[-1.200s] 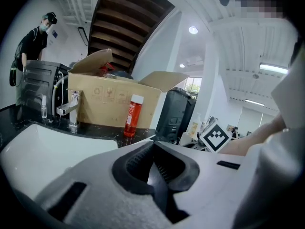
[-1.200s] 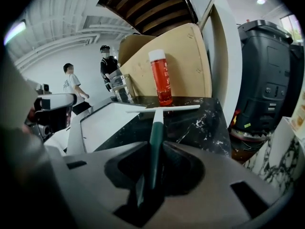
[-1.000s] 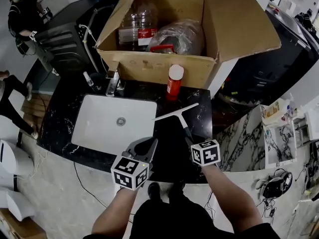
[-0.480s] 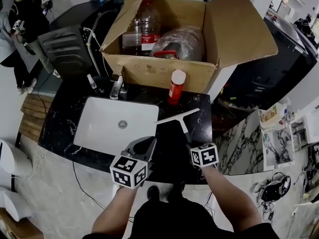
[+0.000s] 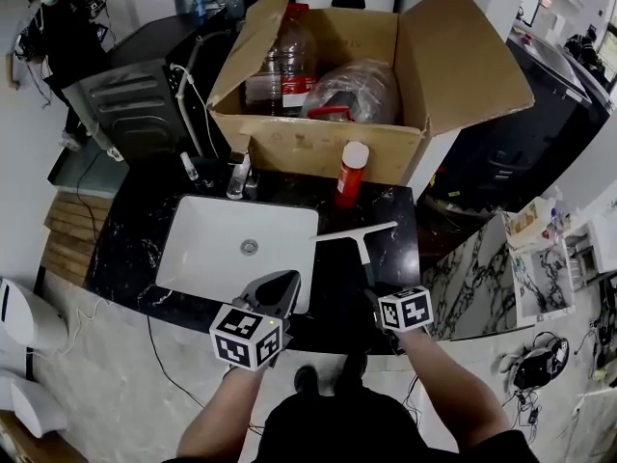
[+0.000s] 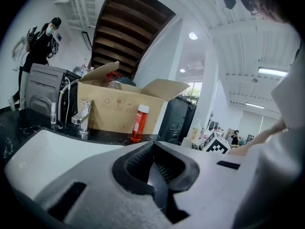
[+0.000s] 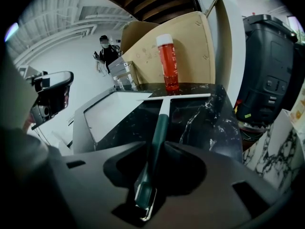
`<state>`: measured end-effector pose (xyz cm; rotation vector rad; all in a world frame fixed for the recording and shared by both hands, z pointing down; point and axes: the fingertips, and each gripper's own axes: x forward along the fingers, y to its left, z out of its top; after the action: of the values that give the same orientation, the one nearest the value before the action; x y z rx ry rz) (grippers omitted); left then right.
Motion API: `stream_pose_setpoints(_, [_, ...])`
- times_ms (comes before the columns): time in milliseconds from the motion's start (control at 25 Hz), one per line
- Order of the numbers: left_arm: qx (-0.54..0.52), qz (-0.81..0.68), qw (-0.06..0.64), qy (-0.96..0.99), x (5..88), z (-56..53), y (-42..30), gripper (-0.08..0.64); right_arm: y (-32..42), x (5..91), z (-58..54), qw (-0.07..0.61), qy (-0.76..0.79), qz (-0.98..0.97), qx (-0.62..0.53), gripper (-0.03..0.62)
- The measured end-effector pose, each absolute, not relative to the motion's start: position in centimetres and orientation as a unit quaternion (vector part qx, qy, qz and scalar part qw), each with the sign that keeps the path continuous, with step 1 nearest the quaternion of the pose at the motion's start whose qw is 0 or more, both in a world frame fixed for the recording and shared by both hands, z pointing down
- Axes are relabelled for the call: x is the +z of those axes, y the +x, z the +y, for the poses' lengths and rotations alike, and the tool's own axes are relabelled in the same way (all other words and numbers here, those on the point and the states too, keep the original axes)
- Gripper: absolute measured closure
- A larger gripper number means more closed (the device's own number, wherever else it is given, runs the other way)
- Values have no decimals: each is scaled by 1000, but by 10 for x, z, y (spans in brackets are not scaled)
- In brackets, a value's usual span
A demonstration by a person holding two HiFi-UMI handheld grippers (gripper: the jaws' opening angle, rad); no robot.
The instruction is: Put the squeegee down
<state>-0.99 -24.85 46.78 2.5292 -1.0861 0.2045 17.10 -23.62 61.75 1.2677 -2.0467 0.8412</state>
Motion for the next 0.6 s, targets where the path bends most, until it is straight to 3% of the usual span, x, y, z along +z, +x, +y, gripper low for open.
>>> stream_pose_setpoints(360, [65,-353,191,914,467,-235,-8,551,161,612,-216,261,495,-757,339,476])
stream_pose_setpoints(600, [86,-375,165,908,469,-225,-19,551,157,604,-195,242,489,-761,351,526])
